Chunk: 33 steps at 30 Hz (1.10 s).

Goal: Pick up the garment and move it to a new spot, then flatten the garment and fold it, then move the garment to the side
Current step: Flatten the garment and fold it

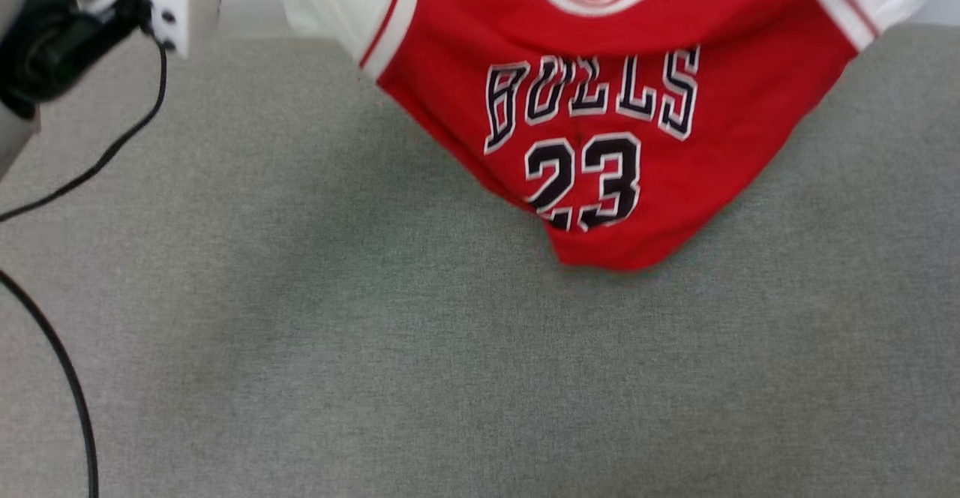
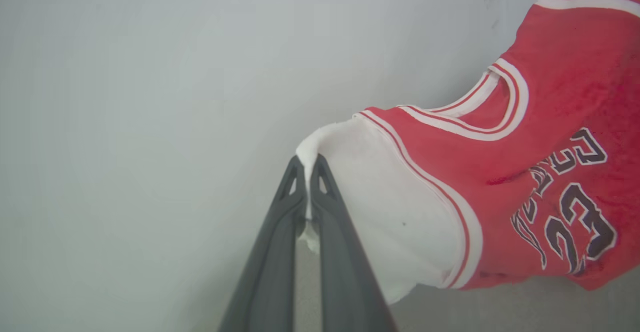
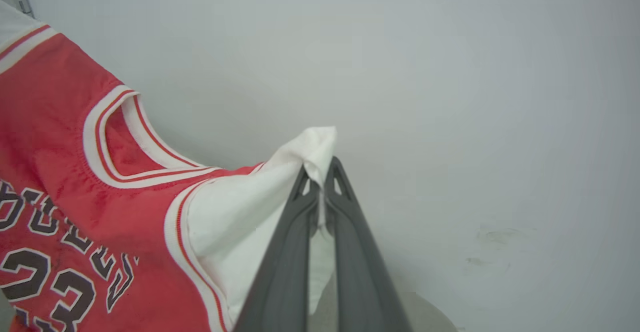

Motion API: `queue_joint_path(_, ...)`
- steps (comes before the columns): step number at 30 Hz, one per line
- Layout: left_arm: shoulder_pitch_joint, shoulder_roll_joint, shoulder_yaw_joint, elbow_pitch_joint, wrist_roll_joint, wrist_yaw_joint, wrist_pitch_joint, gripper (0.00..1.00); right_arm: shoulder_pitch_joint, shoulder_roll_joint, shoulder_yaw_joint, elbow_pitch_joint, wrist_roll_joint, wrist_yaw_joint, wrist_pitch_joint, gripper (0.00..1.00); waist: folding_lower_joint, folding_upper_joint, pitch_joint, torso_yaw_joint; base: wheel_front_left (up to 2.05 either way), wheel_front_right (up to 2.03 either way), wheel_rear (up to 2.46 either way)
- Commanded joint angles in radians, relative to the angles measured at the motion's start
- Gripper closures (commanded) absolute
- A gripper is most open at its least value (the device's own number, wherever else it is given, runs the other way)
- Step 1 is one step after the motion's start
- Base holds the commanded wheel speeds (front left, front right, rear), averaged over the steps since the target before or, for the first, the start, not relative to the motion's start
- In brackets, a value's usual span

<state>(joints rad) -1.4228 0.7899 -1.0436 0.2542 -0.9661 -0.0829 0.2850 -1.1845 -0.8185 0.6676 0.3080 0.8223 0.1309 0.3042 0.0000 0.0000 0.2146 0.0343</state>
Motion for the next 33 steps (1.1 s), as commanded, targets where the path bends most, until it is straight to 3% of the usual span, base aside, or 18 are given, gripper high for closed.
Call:
queue_joint_path(1, -0.022, -0.014, 0.006, 0.015, 0.007, 0.006, -0.003, 1.0, -0.031, 0.011, -0.004, 0.012, -0.018, 0.0, 0.002, 1.0, 0.0, 0.0, 0.022, 0.0, 0.0, 0.0, 0.0)
queue_joint_path(12, -0.303, -0.143, 0.074, 0.223, 0.087, 0.006, -0.07, 1.0, -0.411, 0.103, -0.026, 0.185, -0.207, 0.0, 0.007, 1.0, 0.0, 0.0, 0.206, 0.007, 0.0, 0.0, 0.0)
queue_joint_path(22, -0.56, -0.211, 0.128, 0.415, 0.142, -0.009, -0.154, 1.0, -0.737, 0.198, -0.019, 0.373, -0.356, 0.0, -0.115, 1.0, 0.0, 0.0, 0.314, 0.011, 0.0, 0.0, 0.0)
queue_joint_path(28, -0.615, -0.245, 0.128, 0.507, 0.139, -0.027, -0.196, 1.0, -0.815, 0.254, 0.02, 0.481, -0.364, 0.0, -0.187, 1.0, 0.0, 0.0, 0.346, 0.019, 0.0, 0.0, 0.0)
queue_joint_path(33, -0.568, -0.264, 0.104, 0.571, 0.124, -0.039, -0.232, 1.0, -0.76, 0.266, 0.089, 0.539, -0.331, 0.0, -0.244, 1.0, 0.0, 0.0, 0.358, 0.025, 0.0, 0.0, 0.0)
